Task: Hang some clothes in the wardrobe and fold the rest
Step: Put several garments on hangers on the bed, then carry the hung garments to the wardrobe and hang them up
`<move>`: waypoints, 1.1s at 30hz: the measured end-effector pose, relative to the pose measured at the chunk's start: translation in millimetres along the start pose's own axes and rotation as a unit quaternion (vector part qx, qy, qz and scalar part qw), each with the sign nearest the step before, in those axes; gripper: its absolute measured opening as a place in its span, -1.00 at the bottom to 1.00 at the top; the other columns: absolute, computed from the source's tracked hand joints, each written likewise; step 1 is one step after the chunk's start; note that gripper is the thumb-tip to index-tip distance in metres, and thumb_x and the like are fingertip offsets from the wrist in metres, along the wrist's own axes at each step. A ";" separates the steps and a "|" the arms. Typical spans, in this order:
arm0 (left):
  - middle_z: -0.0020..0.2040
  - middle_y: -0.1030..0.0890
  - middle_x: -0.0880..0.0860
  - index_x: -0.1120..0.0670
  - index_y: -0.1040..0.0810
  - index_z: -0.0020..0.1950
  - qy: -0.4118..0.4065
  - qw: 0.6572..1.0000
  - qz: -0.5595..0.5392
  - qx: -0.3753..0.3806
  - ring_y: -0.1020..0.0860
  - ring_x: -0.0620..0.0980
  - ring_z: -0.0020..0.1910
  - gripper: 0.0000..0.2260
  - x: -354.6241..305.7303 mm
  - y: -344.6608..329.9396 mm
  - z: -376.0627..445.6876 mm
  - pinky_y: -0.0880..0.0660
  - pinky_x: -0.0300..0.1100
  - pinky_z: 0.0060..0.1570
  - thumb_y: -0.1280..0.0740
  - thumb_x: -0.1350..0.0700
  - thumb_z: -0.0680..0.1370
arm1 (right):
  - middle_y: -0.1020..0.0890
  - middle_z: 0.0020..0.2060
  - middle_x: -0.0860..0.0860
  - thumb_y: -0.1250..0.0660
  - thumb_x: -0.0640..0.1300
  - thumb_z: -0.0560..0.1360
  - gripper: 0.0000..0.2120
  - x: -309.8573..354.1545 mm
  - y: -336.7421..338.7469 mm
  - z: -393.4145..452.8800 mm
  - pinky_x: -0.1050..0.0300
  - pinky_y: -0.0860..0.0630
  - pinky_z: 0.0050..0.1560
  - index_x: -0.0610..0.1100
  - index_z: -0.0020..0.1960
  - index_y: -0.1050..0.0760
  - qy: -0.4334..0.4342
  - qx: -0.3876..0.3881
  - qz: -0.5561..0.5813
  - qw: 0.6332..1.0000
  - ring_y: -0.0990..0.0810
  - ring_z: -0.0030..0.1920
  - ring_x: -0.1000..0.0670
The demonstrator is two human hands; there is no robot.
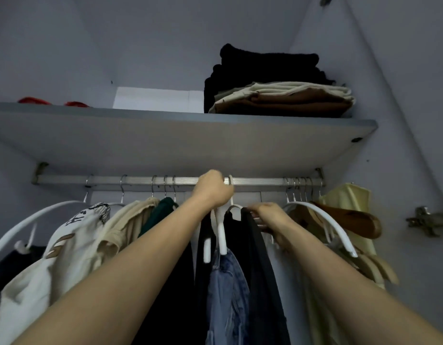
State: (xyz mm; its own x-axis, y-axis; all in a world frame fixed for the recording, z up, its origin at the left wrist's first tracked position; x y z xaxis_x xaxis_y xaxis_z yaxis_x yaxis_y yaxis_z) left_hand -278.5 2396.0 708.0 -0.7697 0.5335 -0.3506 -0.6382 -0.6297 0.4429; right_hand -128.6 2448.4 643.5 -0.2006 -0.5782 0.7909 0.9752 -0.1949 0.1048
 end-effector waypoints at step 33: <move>0.10 -0.59 0.02 0.05 -0.60 0.16 -0.488 0.541 -0.199 0.655 -0.55 0.02 0.06 -0.73 -402.0 -3.7 -813.4 -0.53 -0.03 0.11 -0.29 -0.06 0.56 | -0.66 -0.07 -0.17 -0.23 -0.23 0.55 -0.77 117.4 268.2 -954.5 0.14 -0.57 -0.19 -0.30 0.12 -0.57 -0.585 -0.268 -0.461 0.611 -0.63 -0.22 0.01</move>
State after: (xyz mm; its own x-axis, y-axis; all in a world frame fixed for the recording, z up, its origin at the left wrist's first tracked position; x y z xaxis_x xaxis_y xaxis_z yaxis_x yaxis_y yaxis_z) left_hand 20.6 1724.6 176.1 0.2081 0.9266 -0.3133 0.3011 0.2441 0.9218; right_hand 20.1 1572.1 188.9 -0.1313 0.8749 0.4661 0.2639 -0.4223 0.8672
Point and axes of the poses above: each hand's wrist, its own z-axis towards the middle knuckle, its own y-axis out of the back of the hand, x = y × z, the point moved 6 cm from there along z, towards the middle knuckle
